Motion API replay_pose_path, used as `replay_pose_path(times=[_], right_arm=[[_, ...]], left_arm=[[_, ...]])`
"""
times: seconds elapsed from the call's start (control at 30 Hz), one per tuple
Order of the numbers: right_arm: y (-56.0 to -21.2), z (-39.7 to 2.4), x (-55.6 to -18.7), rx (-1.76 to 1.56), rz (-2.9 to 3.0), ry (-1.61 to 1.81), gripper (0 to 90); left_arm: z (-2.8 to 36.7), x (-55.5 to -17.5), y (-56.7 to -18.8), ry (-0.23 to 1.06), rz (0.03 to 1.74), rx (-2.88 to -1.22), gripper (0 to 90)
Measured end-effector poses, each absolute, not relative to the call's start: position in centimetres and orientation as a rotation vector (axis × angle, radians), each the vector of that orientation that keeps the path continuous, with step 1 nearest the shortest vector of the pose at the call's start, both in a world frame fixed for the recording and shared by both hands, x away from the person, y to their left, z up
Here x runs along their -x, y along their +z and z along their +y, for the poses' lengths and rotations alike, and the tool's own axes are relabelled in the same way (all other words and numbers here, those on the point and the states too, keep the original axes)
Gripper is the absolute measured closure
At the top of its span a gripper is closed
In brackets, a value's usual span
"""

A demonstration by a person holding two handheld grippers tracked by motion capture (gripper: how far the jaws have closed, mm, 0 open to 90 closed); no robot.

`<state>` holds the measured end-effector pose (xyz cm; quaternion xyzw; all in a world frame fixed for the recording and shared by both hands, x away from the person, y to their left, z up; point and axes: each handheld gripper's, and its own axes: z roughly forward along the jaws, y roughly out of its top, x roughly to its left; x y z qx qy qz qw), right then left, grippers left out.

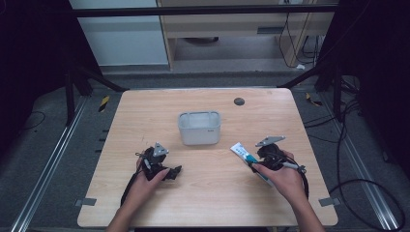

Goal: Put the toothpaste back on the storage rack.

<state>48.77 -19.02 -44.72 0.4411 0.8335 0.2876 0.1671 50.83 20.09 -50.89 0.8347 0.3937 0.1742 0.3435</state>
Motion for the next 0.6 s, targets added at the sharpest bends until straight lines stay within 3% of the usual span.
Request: replay_pose_path(times=[0.3,0.6], right_arm=[[-44.3,-17.4,-51.1,-1.253,2.449,0.777,52.9],[-45.5,-16.4,-53.8,-1.329,2.522,0.634,53.8]], left_arm=[[20.1,-50.8,-50.9,0.452,1.023,-2.169,0.0],[20.1,-50.8,-50.9,0.452,1.023,-2.169,0.0]])
